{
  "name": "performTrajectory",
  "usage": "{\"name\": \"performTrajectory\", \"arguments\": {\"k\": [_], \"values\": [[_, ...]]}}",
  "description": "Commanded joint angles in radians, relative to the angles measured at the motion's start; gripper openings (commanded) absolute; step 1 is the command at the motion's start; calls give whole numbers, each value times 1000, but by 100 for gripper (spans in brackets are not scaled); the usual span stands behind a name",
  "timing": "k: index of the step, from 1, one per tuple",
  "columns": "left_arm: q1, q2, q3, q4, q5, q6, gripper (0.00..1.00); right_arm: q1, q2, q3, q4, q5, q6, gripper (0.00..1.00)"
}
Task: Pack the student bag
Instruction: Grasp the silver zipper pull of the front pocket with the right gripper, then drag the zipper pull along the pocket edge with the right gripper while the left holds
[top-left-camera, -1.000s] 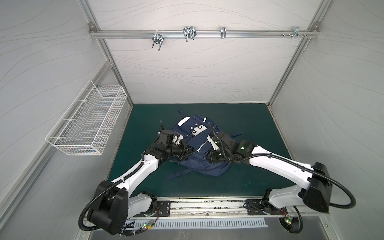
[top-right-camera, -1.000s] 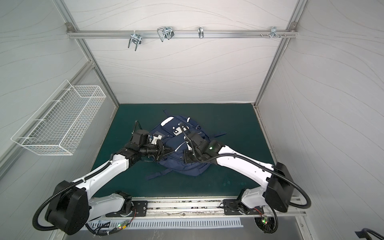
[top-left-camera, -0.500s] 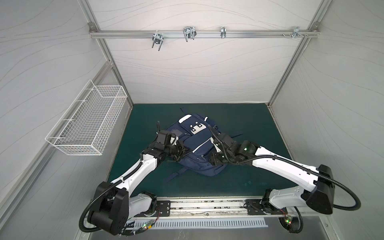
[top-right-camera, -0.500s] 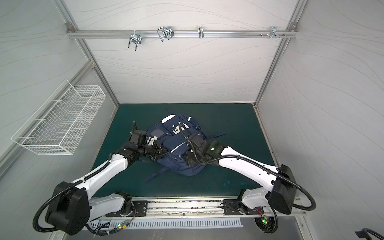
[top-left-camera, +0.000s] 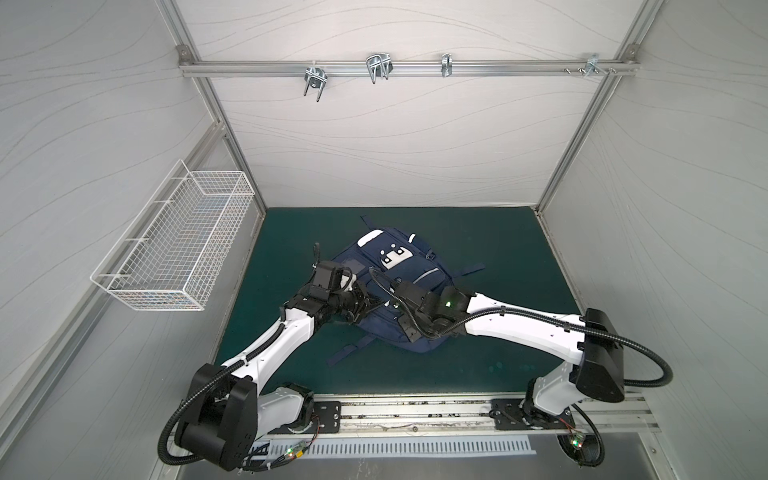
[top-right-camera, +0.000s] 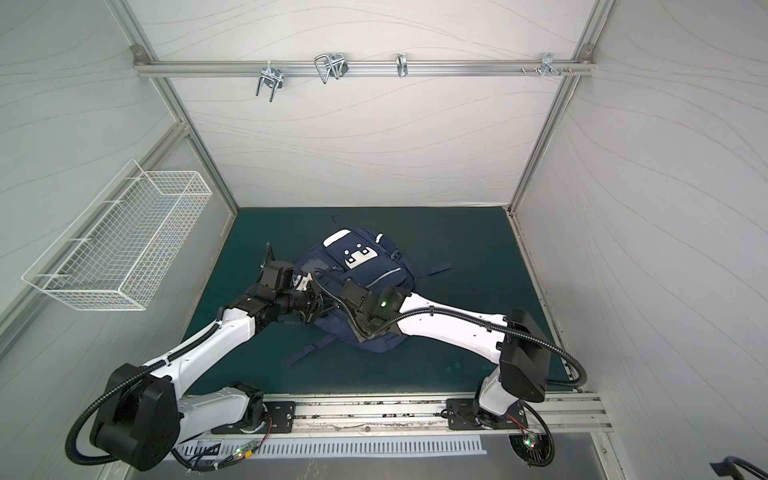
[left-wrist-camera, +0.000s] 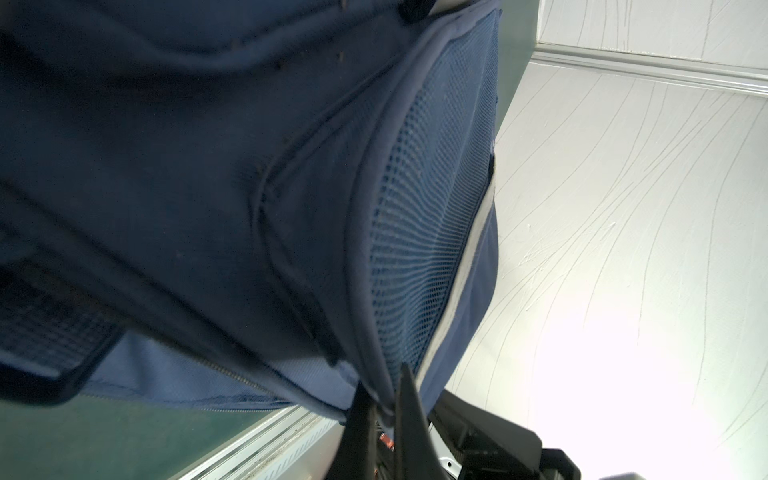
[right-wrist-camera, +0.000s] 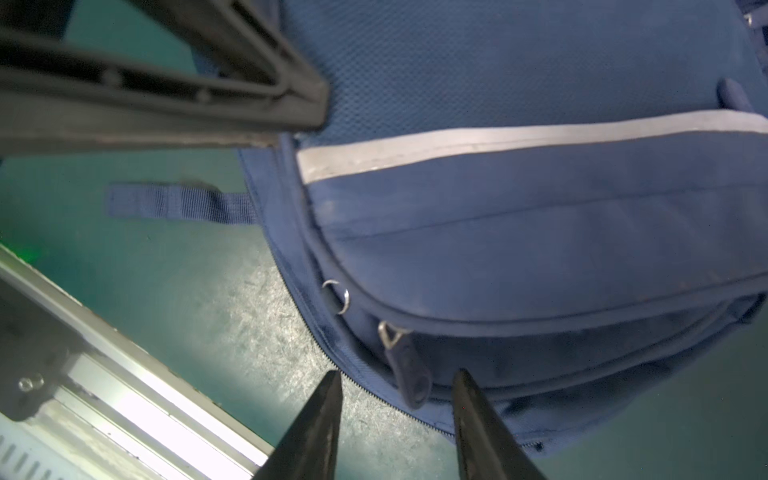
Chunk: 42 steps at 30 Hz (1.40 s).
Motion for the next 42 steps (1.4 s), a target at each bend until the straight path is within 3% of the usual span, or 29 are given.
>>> {"name": "performTrajectory", "arguments": {"k": [1,6,14,21,27,32,36,42], "values": [[7,-6,46,43,-7,16,0,4,30,25,-35,41,-52,43],[8,4,46,47,-2,17,0,-14,48,35,-15,26,-60,34],[8,15,44,53,-3,20,0,-36,39,14,-9,24,-58,1],[8,23,58,50,-9,19,0,-116,-46,-76,7,-28,-2,0],[9,9,72,31,-32,29,0,-257,-163,-193,26,-133,7,0],[70,15,107,-40,-76,66,0,-352,-244,-264,2,-172,14,0],[138,69,176,-85,-89,117,0,-326,-293,-288,-49,-180,23,0],[182,186,284,-117,-135,163,0,-177,-315,-279,-113,-131,88,0]]}}
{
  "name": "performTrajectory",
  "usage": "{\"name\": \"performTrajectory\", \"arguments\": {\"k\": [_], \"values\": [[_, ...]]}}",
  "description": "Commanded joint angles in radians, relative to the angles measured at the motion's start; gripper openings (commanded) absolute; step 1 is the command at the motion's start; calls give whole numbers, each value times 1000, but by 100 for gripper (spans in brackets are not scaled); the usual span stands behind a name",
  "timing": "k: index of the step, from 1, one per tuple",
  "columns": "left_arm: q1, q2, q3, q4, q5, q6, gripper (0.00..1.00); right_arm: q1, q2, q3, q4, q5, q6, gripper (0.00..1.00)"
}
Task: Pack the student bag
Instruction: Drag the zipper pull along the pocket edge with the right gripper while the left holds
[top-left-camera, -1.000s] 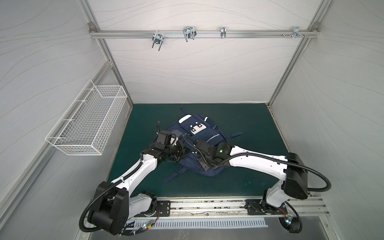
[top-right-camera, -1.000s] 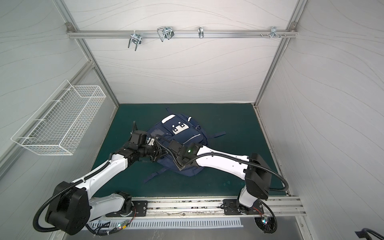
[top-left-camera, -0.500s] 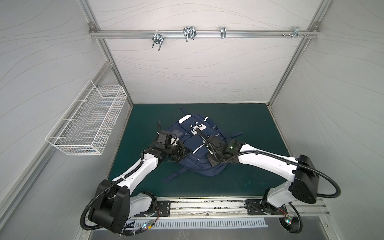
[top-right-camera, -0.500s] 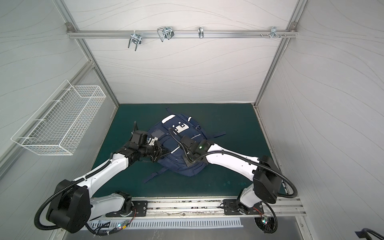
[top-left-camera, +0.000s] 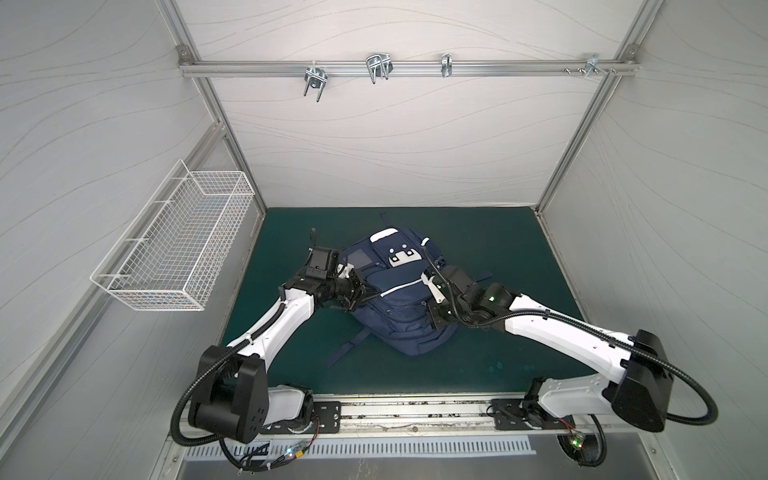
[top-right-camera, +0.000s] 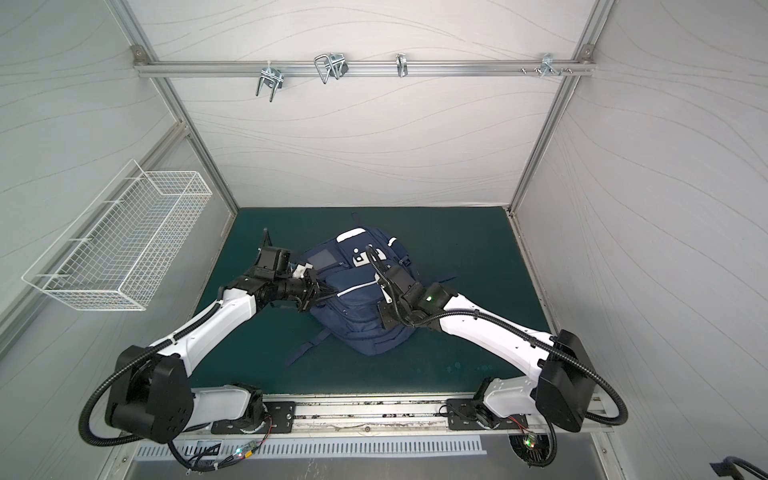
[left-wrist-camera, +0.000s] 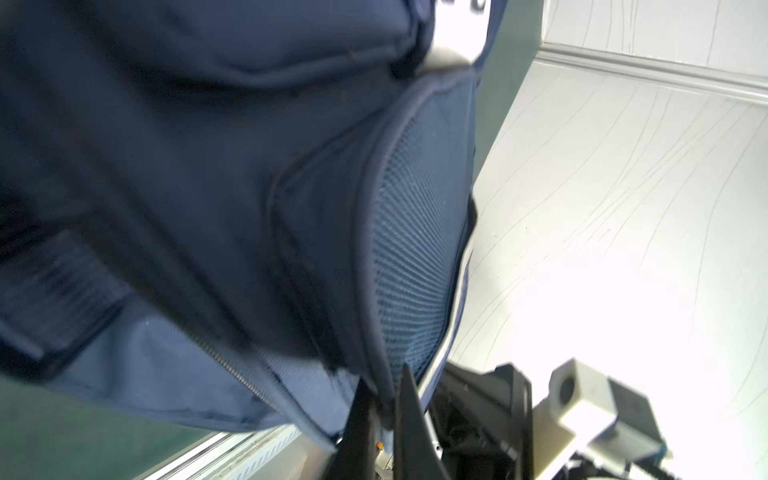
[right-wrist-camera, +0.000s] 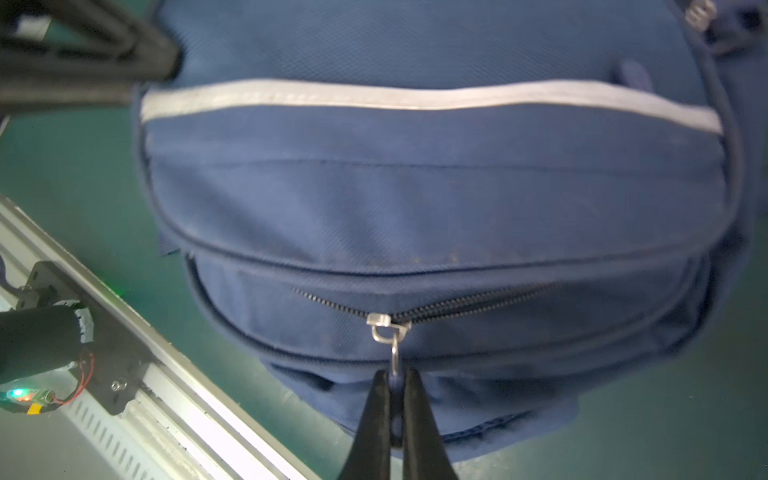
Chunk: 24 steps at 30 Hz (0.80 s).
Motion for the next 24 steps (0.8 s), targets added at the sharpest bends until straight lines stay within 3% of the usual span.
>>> {"name": "performTrajectory", "arguments": {"k": [1,5,10,13,17,20,24], "values": [[85,59,99,69,-200,45,0,69,-52,-6,-268,72,76,0],[97,154,195,29,-260,77,0,179,11,61,-212,11,106,0],[115,265,323,-2,-231,82,1,218,153,207,-163,-44,108,0],[110,225,315,-40,-237,84,32,185,223,258,-171,-29,91,0],[108,70,183,-93,-266,75,53,113,227,227,-133,-72,96,0],[66,-51,81,-119,-269,53,58,93,212,201,-113,-91,94,0],[-147,-133,59,-162,-362,7,59,82,198,176,-81,-133,104,0]]}}
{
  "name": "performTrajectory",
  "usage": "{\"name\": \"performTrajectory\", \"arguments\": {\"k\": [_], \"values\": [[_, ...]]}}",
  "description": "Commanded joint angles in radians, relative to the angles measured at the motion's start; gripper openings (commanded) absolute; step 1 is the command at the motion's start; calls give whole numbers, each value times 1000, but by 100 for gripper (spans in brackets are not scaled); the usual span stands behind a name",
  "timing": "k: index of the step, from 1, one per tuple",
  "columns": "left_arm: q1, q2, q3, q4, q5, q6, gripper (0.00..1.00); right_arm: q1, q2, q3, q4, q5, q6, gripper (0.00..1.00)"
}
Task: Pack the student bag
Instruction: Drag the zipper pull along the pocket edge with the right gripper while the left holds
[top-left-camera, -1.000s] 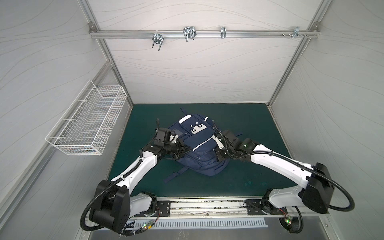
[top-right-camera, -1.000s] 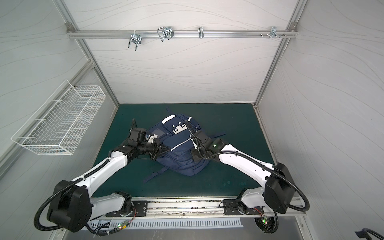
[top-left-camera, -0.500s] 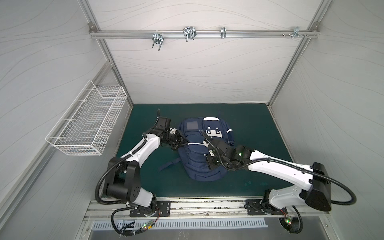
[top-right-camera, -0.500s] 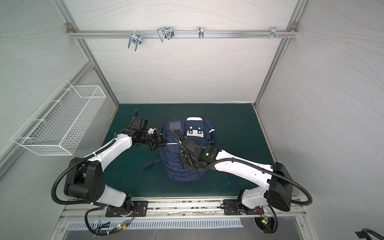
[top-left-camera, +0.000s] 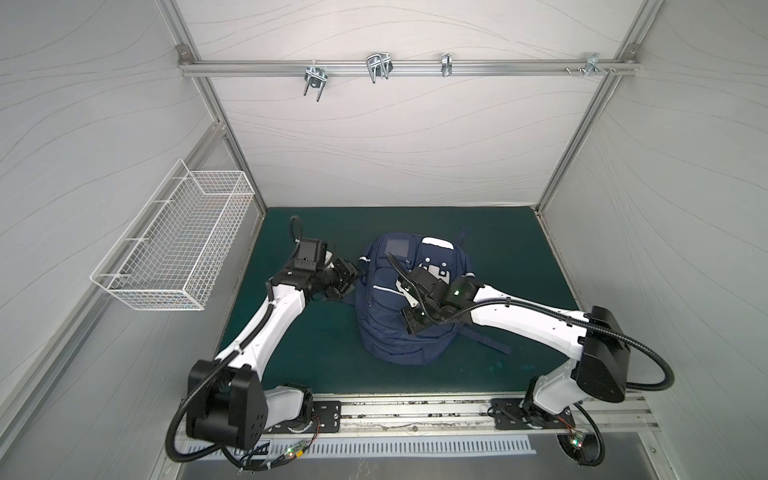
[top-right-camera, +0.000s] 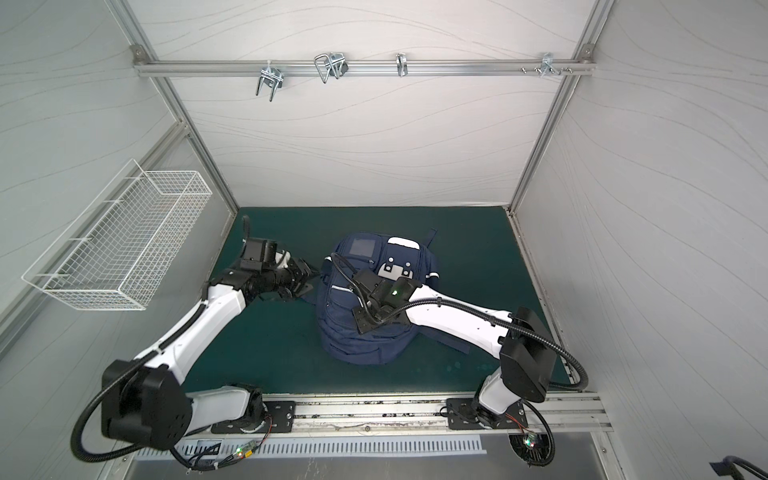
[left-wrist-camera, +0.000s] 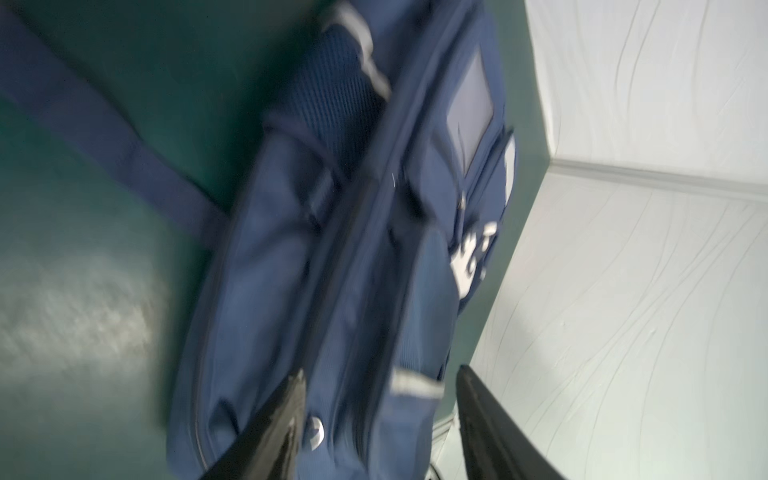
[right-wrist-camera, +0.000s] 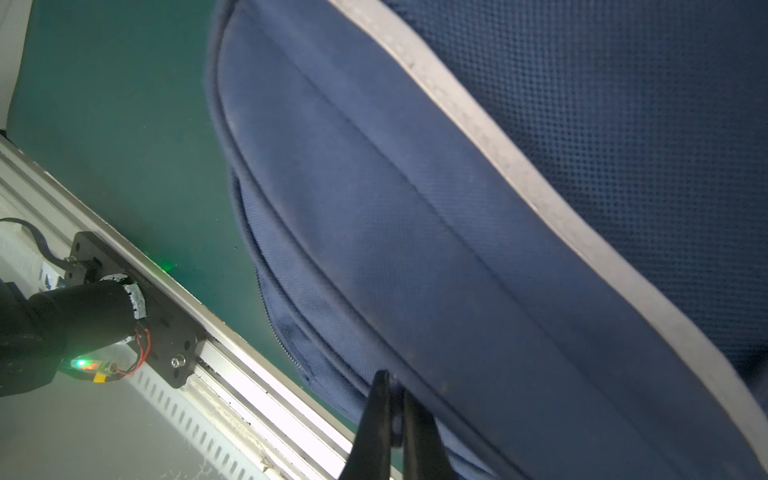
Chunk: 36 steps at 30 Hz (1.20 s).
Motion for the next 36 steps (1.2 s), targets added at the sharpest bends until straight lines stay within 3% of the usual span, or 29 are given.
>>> {"name": "performTrajectory", "arguments": {"k": [1,5,11,15,19,22,36], "values": [[-143,-31,0,-39,-94,-59,59,-12,-38,-23,-12,-51,16,0],[-205,-47,-19,-39,-110,-125,59,-18,-41,-28,17,-78,24,0],[-215,5,-65,40,-64,-210,55,-16,-52,-29,42,-94,40,0],[-215,76,-76,149,6,-251,42,-17,-77,-53,56,-96,62,0],[-207,108,-54,179,19,-243,14,-20,-106,-86,36,-69,73,0],[-177,110,-33,157,2,-214,0,-43,-141,-122,4,-45,79,0],[-12,119,2,83,-49,-103,0,-310,-361,-315,-137,-24,-19,0]]}}
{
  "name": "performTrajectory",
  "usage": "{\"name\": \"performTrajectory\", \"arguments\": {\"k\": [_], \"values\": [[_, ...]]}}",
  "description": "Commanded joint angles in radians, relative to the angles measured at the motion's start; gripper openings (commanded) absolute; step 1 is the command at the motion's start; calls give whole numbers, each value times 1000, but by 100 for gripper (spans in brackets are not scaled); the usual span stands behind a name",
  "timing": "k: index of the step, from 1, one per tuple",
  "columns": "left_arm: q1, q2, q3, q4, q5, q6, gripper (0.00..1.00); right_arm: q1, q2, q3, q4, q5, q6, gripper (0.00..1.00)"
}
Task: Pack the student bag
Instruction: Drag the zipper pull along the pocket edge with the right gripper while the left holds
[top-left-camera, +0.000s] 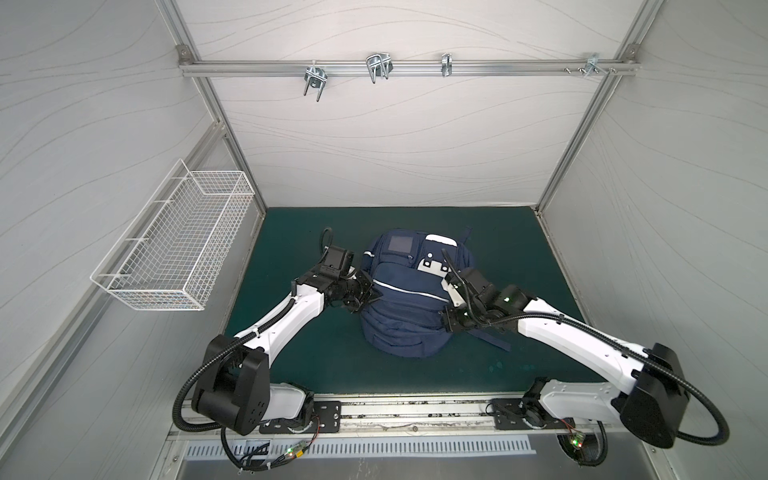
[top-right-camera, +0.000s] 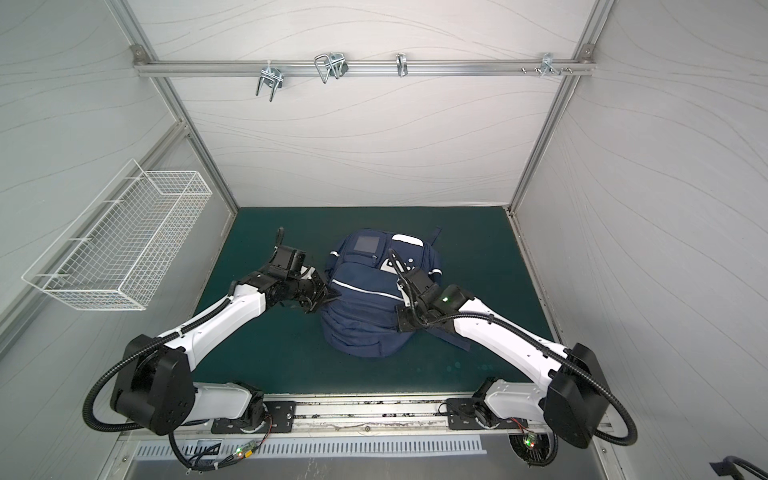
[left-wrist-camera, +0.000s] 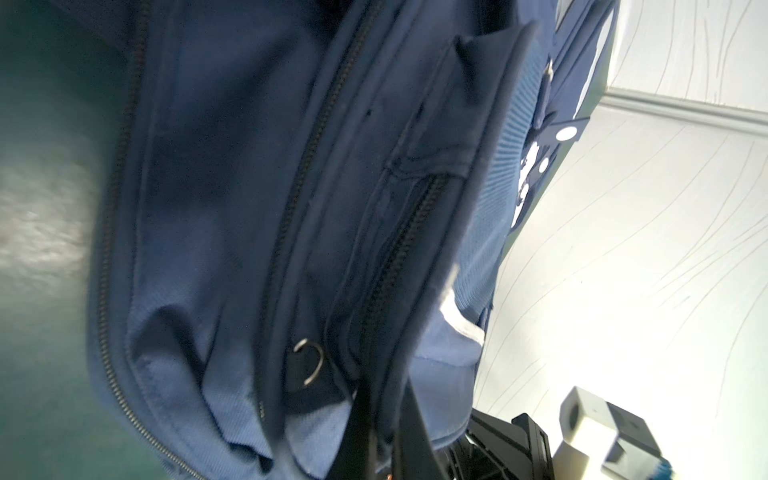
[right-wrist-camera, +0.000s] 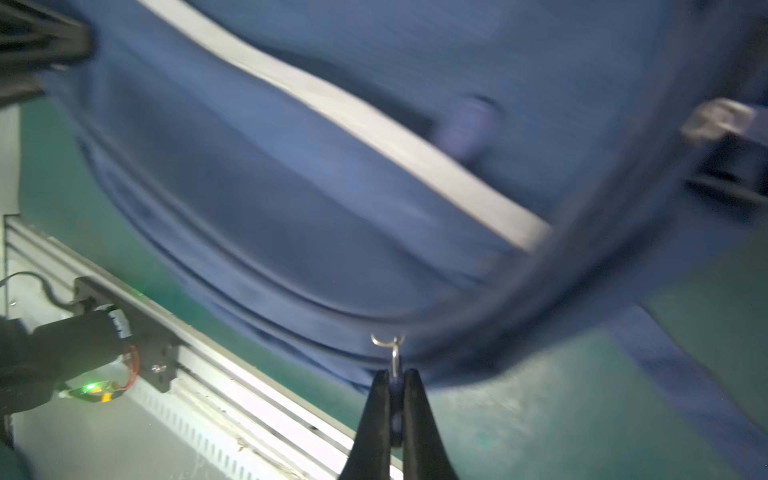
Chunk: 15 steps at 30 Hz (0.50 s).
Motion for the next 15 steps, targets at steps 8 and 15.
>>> {"name": "performTrajectory", "arguments": {"k": [8,15], "values": [[-63,-50,111,-117,-158,-13,60,-17,5,91,-93,-78,-102,0],[-254,-35,78,-27,-134,-215,71,2,4,93,-50,-102,-81,0]]}}
